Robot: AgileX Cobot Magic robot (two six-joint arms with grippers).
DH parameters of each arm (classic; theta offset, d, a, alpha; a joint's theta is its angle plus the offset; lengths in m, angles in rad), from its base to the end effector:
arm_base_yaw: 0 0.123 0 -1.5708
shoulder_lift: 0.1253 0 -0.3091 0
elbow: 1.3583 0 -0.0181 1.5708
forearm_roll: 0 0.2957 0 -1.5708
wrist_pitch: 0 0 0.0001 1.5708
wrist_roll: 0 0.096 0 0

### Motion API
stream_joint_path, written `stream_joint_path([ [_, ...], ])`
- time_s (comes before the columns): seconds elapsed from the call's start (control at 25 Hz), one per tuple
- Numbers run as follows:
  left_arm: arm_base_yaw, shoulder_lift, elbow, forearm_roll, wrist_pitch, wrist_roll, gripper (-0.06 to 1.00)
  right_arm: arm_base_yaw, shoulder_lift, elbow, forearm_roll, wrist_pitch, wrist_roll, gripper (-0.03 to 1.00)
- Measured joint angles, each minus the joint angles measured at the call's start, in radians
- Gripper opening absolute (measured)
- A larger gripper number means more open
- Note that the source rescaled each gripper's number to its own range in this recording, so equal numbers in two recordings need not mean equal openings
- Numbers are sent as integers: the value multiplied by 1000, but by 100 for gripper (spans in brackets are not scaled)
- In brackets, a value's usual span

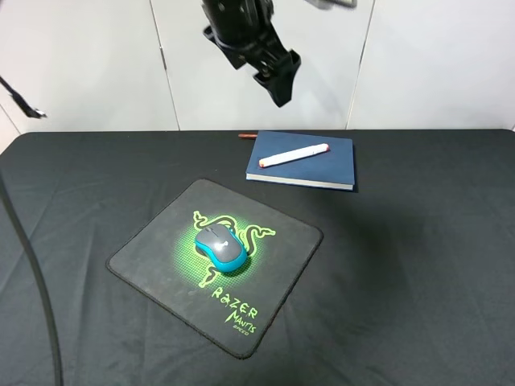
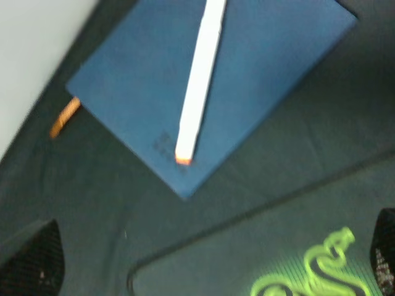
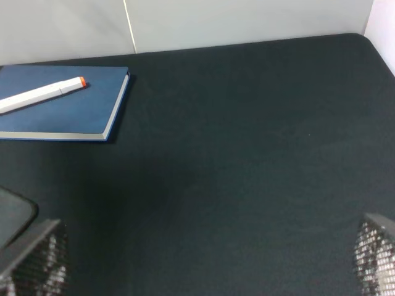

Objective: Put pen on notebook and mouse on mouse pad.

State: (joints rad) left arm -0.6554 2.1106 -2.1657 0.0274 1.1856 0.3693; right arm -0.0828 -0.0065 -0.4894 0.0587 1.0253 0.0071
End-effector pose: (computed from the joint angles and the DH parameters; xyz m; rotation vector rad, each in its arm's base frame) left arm 0.4210 -0.3206 0.3431 1.2858 2.2769 -0.0642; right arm 0.0169 0.0034 0.2965 0.0891 2.0097 0.0216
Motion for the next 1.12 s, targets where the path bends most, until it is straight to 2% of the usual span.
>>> stream_joint_path([
  [0.32,0,-107,38,-55,22,-76,100,0,0,0,0,0,0,100],
  [0.76,0,-399,367,-67,23,-123,100,0,0,0,0,0,0,100],
  [1.12,0,-759,682,-67,24,-203,100,0,0,0,0,0,0,100],
])
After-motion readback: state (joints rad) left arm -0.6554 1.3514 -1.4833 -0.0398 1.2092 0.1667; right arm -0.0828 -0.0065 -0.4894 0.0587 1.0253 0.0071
